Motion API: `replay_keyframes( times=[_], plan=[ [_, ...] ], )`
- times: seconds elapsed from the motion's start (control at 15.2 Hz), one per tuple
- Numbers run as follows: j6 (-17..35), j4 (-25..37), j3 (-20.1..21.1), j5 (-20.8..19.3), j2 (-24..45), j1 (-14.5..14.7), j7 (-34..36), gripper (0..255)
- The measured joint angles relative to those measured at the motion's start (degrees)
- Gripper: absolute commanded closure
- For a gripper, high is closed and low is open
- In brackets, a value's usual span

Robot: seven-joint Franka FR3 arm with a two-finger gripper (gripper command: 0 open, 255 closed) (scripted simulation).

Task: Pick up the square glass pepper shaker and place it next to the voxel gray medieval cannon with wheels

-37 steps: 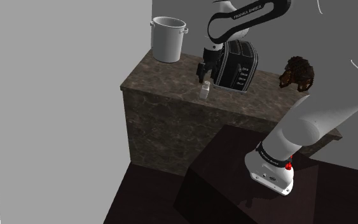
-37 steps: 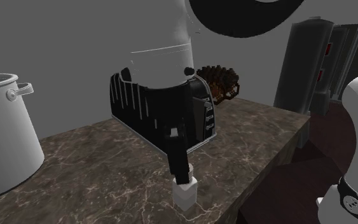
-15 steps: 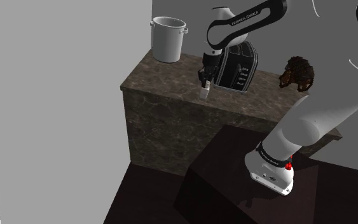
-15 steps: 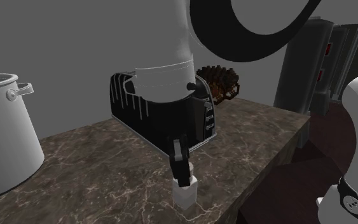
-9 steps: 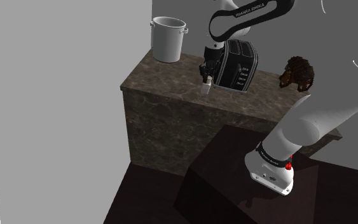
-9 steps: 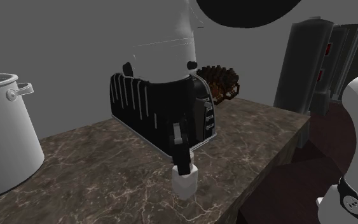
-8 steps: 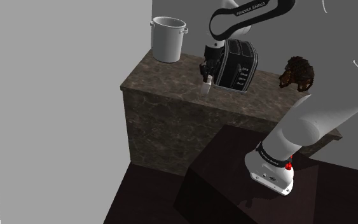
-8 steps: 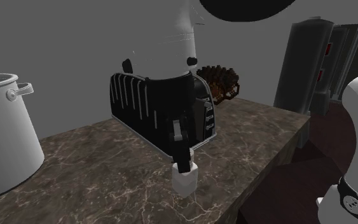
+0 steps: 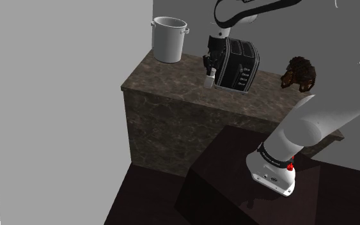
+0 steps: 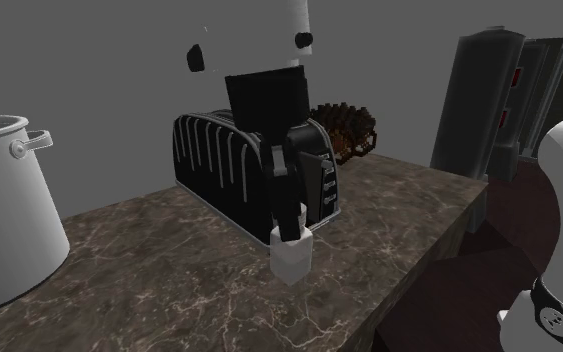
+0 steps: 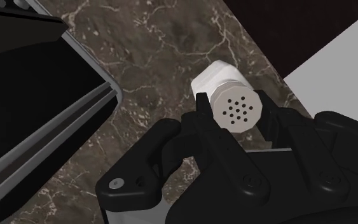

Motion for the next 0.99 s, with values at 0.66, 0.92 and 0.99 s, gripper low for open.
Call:
replay_keyframes(
  times=[0.66,0.92,0.99],
  plan=[
    [-7.67,6.11,0.14,-0.01,-1.56,0.04,0.06,255],
    [-10.81,8.47,0.27,0.01,-2.35,0.11,0.19,255],
    [-11.64,9.18,0.27,0.01,-2.46,0.1,0.18,255]
  ],
)
